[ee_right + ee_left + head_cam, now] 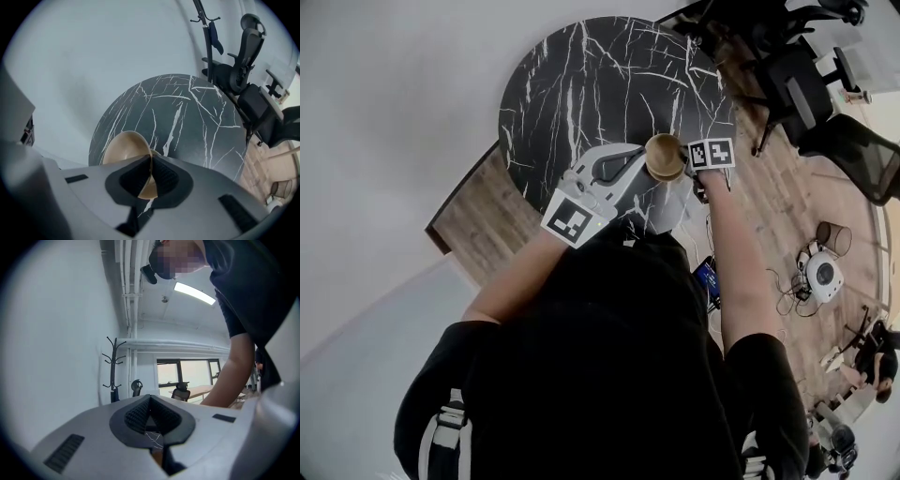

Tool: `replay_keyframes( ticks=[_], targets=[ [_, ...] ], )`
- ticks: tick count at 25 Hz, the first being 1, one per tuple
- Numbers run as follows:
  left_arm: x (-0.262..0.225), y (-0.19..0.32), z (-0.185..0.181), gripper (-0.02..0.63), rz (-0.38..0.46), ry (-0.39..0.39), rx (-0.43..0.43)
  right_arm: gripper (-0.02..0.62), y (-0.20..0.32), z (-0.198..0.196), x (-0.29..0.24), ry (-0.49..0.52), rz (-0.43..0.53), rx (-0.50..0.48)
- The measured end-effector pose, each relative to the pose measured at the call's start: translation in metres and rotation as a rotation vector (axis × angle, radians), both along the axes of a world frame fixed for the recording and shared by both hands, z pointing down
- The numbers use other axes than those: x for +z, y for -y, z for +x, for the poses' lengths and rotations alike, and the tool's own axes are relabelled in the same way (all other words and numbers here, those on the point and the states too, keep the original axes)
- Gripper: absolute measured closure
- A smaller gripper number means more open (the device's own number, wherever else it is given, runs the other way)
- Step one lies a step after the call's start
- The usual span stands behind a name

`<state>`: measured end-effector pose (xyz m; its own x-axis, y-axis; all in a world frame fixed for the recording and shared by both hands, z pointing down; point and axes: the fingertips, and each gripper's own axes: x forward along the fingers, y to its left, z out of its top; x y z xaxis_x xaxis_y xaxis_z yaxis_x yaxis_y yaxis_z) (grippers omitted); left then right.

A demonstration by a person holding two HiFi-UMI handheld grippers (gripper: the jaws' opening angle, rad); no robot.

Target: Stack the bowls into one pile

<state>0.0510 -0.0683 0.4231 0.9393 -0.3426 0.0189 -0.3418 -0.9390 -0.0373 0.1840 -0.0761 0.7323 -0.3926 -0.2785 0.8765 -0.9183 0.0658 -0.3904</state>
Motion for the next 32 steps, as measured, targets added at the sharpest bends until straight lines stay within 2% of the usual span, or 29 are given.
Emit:
replay_keyframes(
  ticks=[9, 21, 32],
  targets=[
    [0.006, -0.005, 0.004, 0.603, 0.003, 0.015, 0.012, 0.583, -0.016, -0.001, 0.02, -0.018, -0.049, -0.033],
    [0.008, -0.005, 0.004, 0.603, -0.027, 0.022, -0.016, 0.577, -0.027, 0.002, 0.038, -0.041, -0.102, -0.077],
    [0.011, -0.002, 0.01, 0.603, -0.027, 0.023, -0.027, 0.512, -0.028, 0.011, 0.03, -0.076, -0.088, -0.119]
  ],
)
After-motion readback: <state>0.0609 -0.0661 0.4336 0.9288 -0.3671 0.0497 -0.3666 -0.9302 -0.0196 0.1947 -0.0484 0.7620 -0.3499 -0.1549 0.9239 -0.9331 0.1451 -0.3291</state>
